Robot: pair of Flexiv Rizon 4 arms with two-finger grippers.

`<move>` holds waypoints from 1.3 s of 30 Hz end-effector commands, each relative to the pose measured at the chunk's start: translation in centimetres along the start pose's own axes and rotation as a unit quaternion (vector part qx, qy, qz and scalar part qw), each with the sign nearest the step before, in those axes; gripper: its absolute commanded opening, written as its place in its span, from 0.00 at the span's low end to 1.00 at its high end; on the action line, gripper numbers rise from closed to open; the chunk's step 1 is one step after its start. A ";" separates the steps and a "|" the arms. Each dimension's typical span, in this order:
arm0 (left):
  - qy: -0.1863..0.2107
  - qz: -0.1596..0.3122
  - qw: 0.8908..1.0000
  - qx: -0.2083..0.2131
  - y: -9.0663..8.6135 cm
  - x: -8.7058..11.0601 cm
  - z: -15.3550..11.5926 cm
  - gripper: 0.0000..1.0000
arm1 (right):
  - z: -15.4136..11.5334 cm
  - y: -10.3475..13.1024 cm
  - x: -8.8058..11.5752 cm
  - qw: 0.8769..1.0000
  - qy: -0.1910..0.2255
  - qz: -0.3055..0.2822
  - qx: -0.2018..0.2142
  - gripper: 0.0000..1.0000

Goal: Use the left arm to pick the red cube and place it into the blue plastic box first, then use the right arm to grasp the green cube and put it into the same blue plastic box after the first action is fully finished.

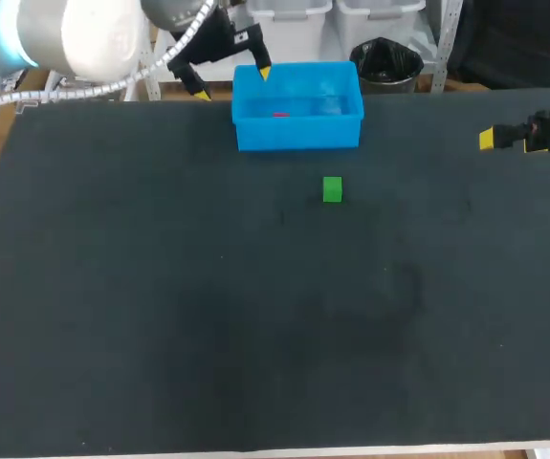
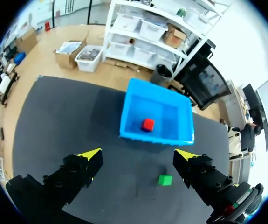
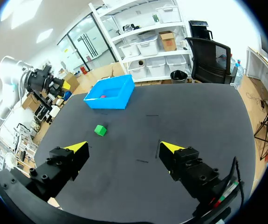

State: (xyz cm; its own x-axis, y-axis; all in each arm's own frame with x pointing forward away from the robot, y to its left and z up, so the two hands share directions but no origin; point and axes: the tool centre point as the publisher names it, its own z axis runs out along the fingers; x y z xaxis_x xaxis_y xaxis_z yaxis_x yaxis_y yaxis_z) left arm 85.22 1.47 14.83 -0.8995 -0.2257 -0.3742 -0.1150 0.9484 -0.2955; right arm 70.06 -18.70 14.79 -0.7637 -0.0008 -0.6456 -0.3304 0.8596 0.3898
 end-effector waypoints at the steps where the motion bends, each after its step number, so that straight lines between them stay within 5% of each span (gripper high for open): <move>1: -0.043 0.000 0.999 0.007 0.4 0.8 -0.2 1.00 | -0.1 0.2 0.0 1.000 0.001 0.001 0.004 1.00; 18: -0.043 0.000 0.999 0.007 0.4 0.8 -0.2 1.00 | -0.1 0.2 0.0 1.000 0.001 0.001 0.004 1.00; 30: -0.082 0.116 0.989 0.044 1.9 1.1 -0.9 1.00 | -0.1 0.2 0.0 1.000 0.001 0.001 0.004 1.00; 35: -0.097 0.199 0.969 0.110 2.5 1.3 -1.3 1.00 | -0.1 0.2 0.0 1.000 0.001 0.001 0.004 1.00; 39: -0.091 0.218 0.962 0.138 3.7 1.0 -1.1 1.00 | -0.1 0.2 0.0 1.000 0.001 0.001 0.004 1.00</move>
State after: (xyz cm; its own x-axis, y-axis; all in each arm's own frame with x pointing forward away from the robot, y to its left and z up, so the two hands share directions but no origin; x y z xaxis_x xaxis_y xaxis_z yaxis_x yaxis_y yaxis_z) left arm 83.66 3.69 14.72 -0.7584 0.1064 -0.6430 0.2926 0.9371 -0.1901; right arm 70.06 -18.70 14.80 -0.7637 -0.0008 -0.6456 -0.3304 0.8596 0.3898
